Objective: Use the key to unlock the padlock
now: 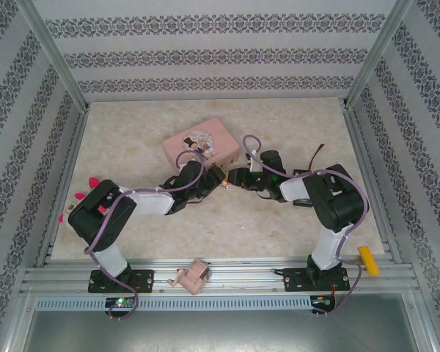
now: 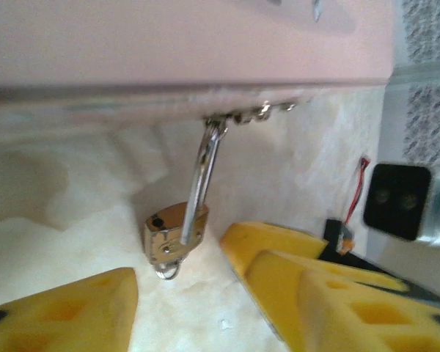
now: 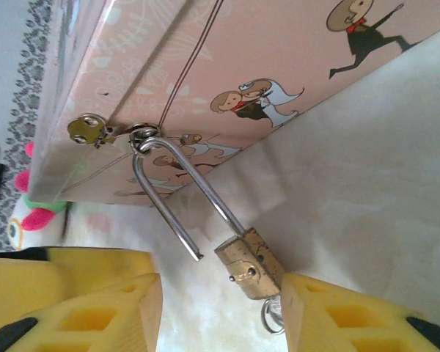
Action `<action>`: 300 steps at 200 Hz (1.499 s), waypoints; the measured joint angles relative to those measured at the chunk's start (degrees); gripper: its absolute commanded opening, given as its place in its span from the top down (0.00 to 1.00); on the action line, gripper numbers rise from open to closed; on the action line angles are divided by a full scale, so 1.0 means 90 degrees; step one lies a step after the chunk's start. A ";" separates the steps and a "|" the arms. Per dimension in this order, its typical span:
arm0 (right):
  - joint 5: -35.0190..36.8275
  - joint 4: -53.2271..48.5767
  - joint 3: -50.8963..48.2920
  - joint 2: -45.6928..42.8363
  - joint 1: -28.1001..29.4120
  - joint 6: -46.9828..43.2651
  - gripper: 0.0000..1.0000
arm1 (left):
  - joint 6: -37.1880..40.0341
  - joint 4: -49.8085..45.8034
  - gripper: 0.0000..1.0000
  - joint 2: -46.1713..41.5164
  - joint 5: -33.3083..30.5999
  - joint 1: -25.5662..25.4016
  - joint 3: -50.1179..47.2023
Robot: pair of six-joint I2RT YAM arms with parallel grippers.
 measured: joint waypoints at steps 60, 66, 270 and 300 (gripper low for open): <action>0.0126 -0.0991 0.0748 0.0131 0.0000 -0.0952 0.55 | 0.1030 -0.1831 0.01 -0.1506 -0.1049 0.0000 0.0527; 0.0121 -0.1056 0.0823 0.0177 0.0000 -0.1015 0.55 | 0.1154 -0.2096 0.01 -0.1583 -0.1205 0.0000 0.0641; -0.0495 -0.2030 0.1600 0.0874 -0.0080 -0.2137 0.60 | 0.2569 -0.5659 0.01 -0.0729 -0.2701 0.1044 0.2038; -0.0500 -0.2166 0.1666 0.0894 -0.0078 -0.2278 0.60 | 0.2475 -0.5741 0.01 -0.0512 -0.2698 0.1044 0.2130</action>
